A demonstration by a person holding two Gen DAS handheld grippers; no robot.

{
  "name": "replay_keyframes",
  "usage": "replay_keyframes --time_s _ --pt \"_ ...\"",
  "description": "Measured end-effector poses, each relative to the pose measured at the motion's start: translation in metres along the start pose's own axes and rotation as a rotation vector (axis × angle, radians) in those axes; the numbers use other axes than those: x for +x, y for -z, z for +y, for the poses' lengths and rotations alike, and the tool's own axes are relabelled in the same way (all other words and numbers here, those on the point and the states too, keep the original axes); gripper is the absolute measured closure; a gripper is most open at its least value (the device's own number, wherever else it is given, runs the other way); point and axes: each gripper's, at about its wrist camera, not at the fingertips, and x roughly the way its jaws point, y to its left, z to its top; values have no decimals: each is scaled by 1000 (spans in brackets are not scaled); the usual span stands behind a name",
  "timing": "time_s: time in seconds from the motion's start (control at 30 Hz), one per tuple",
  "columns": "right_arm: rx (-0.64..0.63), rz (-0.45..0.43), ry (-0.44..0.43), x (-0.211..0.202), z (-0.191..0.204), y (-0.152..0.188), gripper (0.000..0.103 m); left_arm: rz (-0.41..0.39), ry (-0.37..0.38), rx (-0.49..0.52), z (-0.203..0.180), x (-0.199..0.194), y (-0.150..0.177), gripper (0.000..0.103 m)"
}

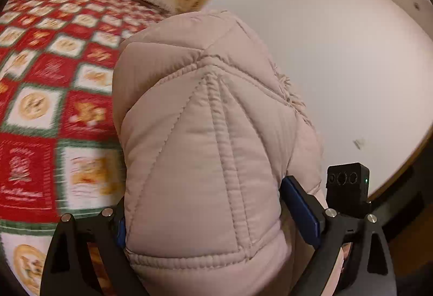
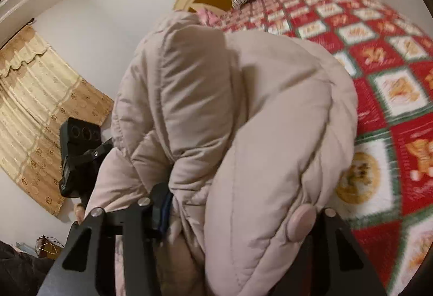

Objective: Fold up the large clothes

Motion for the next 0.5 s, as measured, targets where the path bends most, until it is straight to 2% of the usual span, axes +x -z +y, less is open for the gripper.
replay_keyframes --time_s 0.17,0.3,0.4,0.5 --pt "-32 -128 79 -72 10 -8 53 29 109 74 -57 26 -18 10" --pt "-14 -210 162 -124 -5 -15 53 89 171 138 -104 72 -27 9" --pt "22 -256 258 -151 -37 -18 53 143 162 192 -129 127 -31 9" --pt "90 -276 365 -161 -85 -17 53 215 94 249 -145 191 -27 9"
